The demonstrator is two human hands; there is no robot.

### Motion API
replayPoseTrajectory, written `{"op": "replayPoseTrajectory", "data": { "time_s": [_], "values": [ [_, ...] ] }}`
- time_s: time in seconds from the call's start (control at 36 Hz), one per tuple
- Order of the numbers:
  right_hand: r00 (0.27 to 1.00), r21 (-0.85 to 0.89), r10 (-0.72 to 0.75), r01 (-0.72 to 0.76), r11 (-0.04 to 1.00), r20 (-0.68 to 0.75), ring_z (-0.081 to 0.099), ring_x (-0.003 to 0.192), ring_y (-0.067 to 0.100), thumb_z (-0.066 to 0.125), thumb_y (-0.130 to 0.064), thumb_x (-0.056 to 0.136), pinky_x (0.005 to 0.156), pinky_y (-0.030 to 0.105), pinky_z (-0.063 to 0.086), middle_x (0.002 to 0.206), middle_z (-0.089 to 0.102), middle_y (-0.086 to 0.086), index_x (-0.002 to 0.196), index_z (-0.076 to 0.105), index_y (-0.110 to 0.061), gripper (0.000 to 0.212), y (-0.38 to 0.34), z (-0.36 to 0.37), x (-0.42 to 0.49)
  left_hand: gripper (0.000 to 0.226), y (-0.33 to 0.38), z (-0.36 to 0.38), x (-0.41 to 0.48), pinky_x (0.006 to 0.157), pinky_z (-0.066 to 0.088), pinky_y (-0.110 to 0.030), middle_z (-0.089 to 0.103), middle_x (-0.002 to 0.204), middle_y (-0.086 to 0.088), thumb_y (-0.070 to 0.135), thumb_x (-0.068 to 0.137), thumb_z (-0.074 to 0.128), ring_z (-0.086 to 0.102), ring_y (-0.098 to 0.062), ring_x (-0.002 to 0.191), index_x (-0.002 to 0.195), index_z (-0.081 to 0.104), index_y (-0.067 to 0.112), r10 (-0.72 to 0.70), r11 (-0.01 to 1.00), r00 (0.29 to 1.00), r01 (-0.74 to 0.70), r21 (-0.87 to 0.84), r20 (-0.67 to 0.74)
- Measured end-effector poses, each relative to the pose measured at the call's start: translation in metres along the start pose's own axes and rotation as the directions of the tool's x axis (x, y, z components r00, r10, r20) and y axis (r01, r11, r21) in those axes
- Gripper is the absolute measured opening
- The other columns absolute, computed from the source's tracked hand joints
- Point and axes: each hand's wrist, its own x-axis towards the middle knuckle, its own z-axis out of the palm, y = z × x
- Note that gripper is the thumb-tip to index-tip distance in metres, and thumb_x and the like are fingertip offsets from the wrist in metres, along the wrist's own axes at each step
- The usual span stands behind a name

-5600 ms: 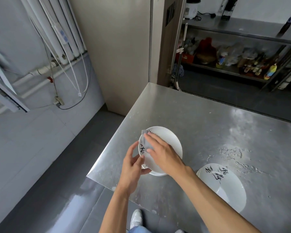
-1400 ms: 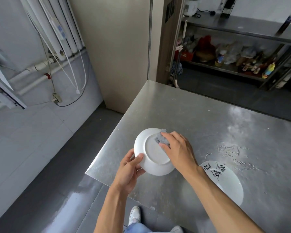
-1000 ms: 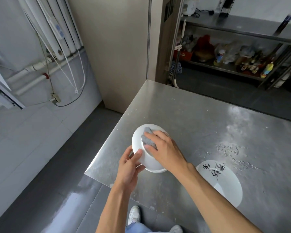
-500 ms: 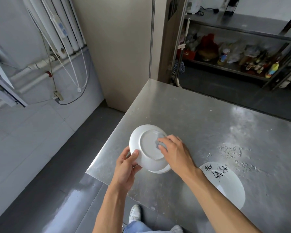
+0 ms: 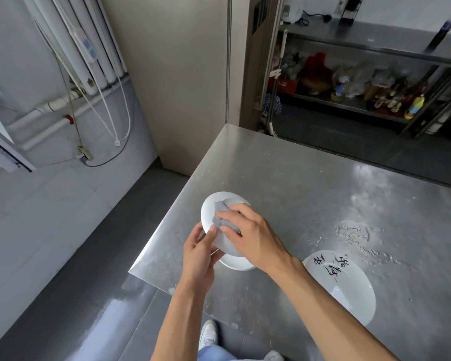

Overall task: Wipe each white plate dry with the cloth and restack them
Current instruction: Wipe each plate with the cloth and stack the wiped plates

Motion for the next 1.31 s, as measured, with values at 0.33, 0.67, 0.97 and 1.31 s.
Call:
{"op": "replayPoseTrajectory", "data": {
  "time_s": [0.33, 0.67, 0.97, 1.31],
  "values": [
    [0.983, -0.015, -0.061, 0.064, 0.998, 0.172, 0.051, 0.111, 0.015, 0.072, -0.022, 0.092, 0.094, 0.032, 0.051, 0.122, 0.053, -0.004, 0.12, 0.072, -0.031, 0.029, 0.013, 0.007, -0.02, 0.029, -0.002, -0.013, 0.005, 0.083, 0.064, -0.034, 0.074, 0.124, -0.018, 0.017, 0.108, 0.055, 0.076, -0.028, 0.103, 0.134, 0.062, 0.008, -0.013, 0.971, 0.99, -0.021, -0.238, -0.142],
    [0.97, 0.009, 0.243, -0.243, 0.97, 0.028, 0.061, 0.097, 0.018, 0.062, -0.012, 0.096, 0.086, 0.015, 0.041, 0.114, 0.058, 0.0, 0.121, 0.07, -0.02, 0.028, 0.042, -0.001, -0.03, 0.026, 0.0, -0.023, 0.009, 0.084, 0.064, -0.032, 0.073, 0.131, -0.01, 0.017, 0.107, 0.058, 0.076, -0.021, 0.104, 0.131, 0.065, 0.011, -0.058, 0.966, 0.989, 0.021, -0.256, -0.138],
    [0.906, 0.055, 0.41, -0.406, 0.912, -0.11, 0.059, 0.104, 0.026, 0.056, -0.018, 0.099, 0.086, 0.029, 0.044, 0.116, 0.061, 0.005, 0.128, 0.064, -0.021, 0.03, 0.061, -0.016, -0.005, 0.031, 0.009, -0.026, -0.003, 0.081, 0.061, -0.033, 0.074, 0.115, -0.009, 0.031, 0.095, 0.071, 0.071, -0.02, 0.093, 0.125, 0.074, 0.022, -0.091, 0.995, 0.986, 0.084, 0.058, 0.139],
    [0.997, 0.039, 0.071, -0.072, 0.997, 0.021, 0.057, 0.113, 0.025, 0.059, -0.011, 0.097, 0.101, 0.032, 0.045, 0.125, 0.06, 0.001, 0.127, 0.066, -0.017, 0.031, 0.013, -0.003, 0.017, 0.03, 0.011, -0.011, -0.008, 0.086, 0.062, -0.04, 0.076, 0.12, -0.013, 0.041, 0.099, 0.064, 0.074, -0.027, 0.103, 0.124, 0.073, 0.029, -0.031, 0.966, 0.984, -0.015, 0.258, 0.174]
  ]
}}
